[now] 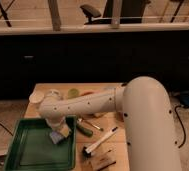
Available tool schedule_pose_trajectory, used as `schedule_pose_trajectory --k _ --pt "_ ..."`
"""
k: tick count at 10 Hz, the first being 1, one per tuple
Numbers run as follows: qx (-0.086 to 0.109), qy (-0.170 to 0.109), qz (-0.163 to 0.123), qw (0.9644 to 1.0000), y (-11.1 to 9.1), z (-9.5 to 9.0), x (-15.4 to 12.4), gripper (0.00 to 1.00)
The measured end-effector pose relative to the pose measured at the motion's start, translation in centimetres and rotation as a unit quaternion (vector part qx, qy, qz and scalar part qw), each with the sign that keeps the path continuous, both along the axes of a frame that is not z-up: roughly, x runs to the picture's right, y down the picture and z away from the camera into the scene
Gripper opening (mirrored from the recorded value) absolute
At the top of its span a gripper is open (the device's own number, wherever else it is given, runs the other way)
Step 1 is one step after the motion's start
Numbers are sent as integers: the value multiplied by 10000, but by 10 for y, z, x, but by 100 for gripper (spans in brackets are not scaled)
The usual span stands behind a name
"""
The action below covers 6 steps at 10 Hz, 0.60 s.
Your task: Wipe tray with sponge
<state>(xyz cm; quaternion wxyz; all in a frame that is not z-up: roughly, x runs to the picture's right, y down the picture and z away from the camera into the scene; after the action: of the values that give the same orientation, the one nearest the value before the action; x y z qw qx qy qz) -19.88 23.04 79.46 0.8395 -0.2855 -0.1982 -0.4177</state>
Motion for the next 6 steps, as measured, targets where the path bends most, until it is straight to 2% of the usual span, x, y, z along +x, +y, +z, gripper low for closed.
schedule_pose_trajectory --k 6 --pt "29 -60 -67 10000 -7 7 -2 0"
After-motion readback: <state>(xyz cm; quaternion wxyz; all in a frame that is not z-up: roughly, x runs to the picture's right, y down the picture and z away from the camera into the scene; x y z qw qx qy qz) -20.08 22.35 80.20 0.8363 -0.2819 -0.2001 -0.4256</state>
